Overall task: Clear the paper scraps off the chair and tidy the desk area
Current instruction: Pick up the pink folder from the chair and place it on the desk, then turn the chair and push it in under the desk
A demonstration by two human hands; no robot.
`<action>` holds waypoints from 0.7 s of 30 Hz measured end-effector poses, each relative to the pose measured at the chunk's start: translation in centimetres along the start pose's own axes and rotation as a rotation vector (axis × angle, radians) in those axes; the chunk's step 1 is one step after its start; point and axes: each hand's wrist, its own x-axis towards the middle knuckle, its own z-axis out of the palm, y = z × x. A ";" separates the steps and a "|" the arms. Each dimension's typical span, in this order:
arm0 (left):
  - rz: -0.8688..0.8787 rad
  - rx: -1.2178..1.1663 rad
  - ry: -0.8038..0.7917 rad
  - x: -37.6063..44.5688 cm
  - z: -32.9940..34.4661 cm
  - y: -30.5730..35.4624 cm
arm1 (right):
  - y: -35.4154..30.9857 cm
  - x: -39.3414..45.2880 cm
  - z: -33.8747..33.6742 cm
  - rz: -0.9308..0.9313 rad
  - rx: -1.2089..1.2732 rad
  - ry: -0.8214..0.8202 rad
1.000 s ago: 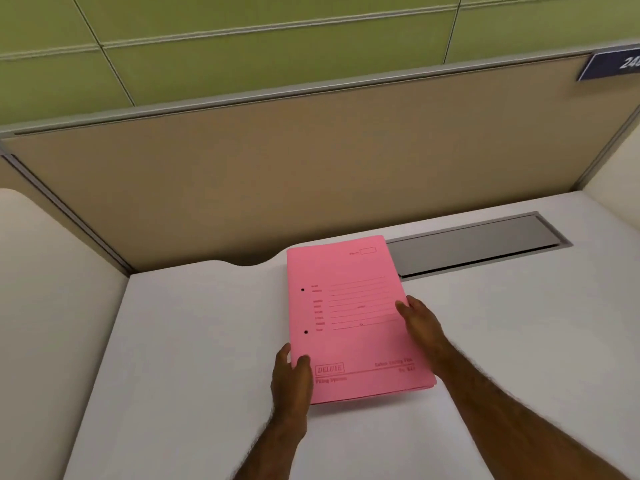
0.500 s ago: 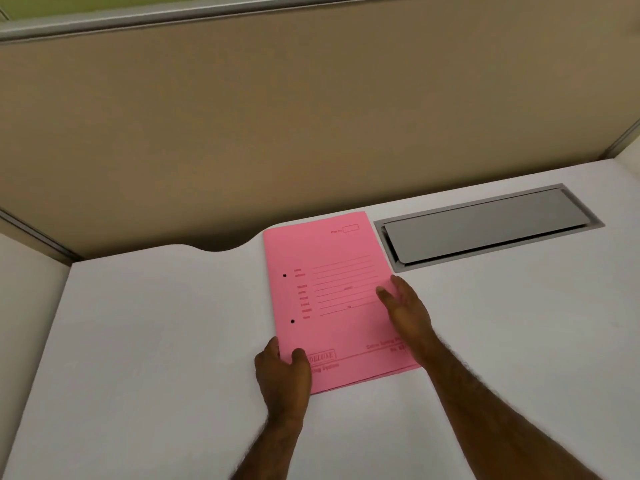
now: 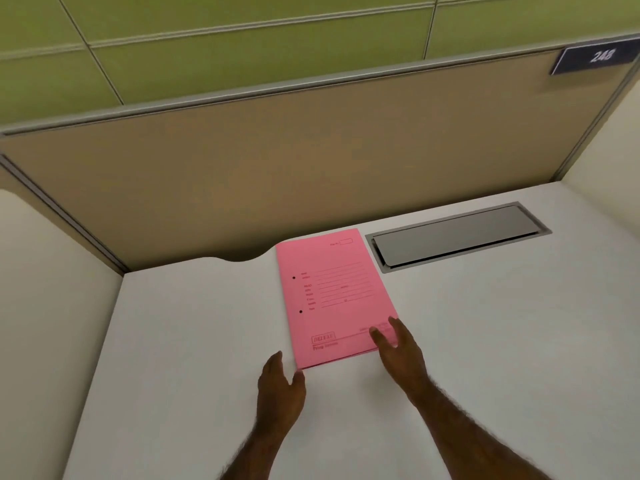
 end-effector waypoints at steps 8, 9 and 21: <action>0.168 0.018 0.016 -10.4 -3.0 -2.7 | -0.2 -11.0 -1.5 -0.066 0.032 0.007; 0.191 0.022 0.019 -11.8 -3.3 -3.0 | -0.1 -12.3 -1.8 -0.073 0.036 0.006; 0.368 0.060 0.055 -27.6 -5.5 -9.5 | 3.2 -30.3 -4.4 -0.204 0.054 0.049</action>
